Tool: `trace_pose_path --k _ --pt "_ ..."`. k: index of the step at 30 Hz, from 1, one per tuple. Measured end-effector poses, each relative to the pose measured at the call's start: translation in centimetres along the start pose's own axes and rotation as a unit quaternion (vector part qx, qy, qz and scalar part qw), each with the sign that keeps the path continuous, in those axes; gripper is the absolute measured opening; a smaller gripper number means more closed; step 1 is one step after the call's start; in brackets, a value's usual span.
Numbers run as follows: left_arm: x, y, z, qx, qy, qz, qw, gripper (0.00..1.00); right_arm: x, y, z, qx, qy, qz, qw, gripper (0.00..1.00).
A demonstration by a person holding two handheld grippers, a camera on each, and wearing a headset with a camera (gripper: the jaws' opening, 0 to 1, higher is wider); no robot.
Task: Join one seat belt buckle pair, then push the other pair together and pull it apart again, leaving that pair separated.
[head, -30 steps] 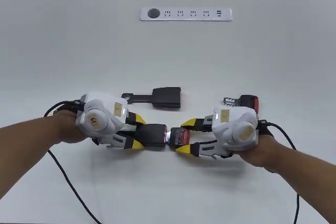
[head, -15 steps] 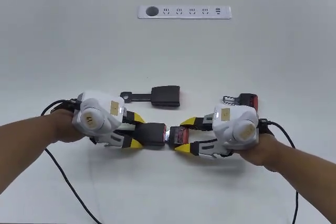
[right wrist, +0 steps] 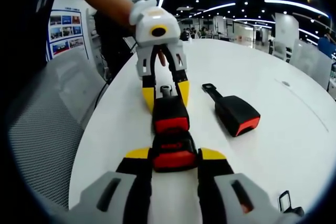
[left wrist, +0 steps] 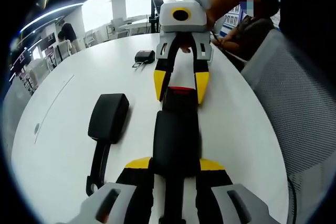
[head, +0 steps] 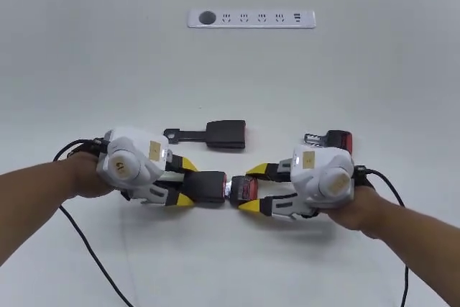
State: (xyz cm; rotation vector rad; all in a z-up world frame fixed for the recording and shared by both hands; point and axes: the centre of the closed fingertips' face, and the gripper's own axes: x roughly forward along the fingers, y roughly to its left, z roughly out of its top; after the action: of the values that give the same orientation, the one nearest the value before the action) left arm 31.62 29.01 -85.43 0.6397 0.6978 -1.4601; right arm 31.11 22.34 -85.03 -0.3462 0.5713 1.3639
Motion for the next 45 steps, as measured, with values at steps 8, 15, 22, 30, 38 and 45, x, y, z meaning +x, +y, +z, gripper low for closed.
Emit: trace_pose_path --k 8,15,22,30,38,45 --pt "0.2 0.1 -0.1 0.002 0.018 0.000 0.9998 0.32 0.1 0.2 0.0 0.003 0.013 0.000 0.9999 0.34" --pt "0.5 -0.4 0.0 0.004 0.048 0.006 0.9988 0.45 -0.3 0.1 0.0 -0.027 0.041 -0.030 0.9984 0.43" --pt "-0.7 -1.1 1.9 -0.060 0.004 0.019 0.9980 0.73 -2.7 -0.5 -0.6 0.058 0.036 -0.068 0.9954 0.80" --pt "-2.1 0.1 3.2 -0.066 -0.020 0.045 0.9966 0.79 -5.4 -1.5 0.5 0.070 0.001 -0.106 0.9919 0.80" --pt "-3.3 2.7 4.8 -0.060 -0.041 0.073 0.9947 0.78 -8.9 -4.6 -0.3 0.095 -0.010 -0.134 0.9863 0.80" --pt "-4.2 5.5 6.0 -0.061 -0.052 0.092 0.9926 0.77 -11.8 -7.3 -2.2 0.093 0.014 -0.147 0.9847 0.79"
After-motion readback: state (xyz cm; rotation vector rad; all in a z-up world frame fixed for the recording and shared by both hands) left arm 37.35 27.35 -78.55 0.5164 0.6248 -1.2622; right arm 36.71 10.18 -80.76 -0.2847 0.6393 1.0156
